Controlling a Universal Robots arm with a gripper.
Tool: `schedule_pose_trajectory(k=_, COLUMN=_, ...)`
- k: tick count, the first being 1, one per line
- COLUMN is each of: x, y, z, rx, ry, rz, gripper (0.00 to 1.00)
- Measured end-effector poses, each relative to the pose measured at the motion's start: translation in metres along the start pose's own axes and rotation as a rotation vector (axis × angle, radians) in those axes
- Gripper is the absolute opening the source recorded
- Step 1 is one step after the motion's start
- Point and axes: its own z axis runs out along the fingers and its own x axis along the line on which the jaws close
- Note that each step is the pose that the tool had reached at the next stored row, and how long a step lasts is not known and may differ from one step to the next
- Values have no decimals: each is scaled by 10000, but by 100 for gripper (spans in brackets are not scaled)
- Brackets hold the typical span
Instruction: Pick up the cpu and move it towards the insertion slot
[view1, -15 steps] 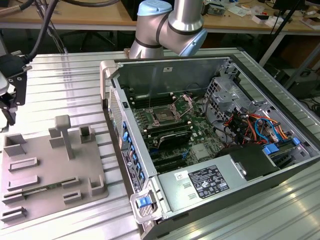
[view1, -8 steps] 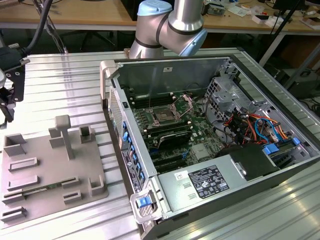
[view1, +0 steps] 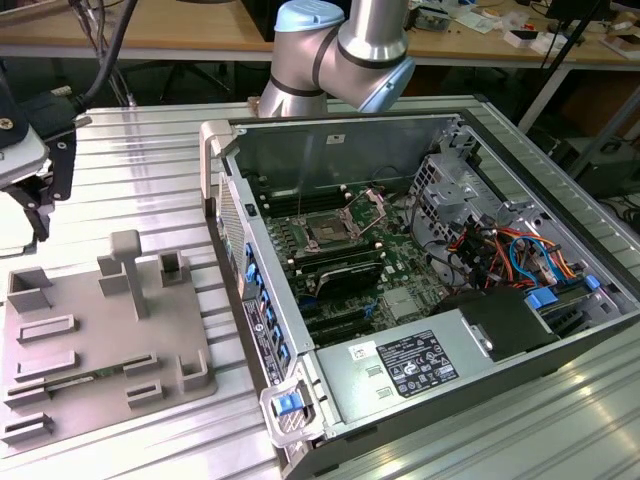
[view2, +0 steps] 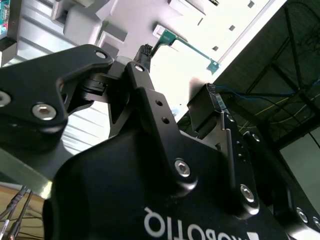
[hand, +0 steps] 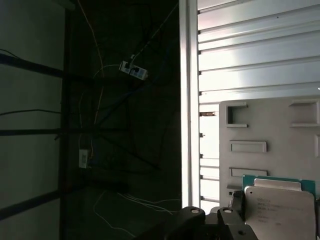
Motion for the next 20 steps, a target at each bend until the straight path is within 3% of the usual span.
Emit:
schedule_pose_trajectory(k=3, x=-90, y=-2, z=-2, rx=0, ry=0, rz=-1, gripper=55)
schedule_pose_trajectory(k=20, x=-127, y=-3, z=-2, rx=0, ry=0, rz=-3, gripper=55)
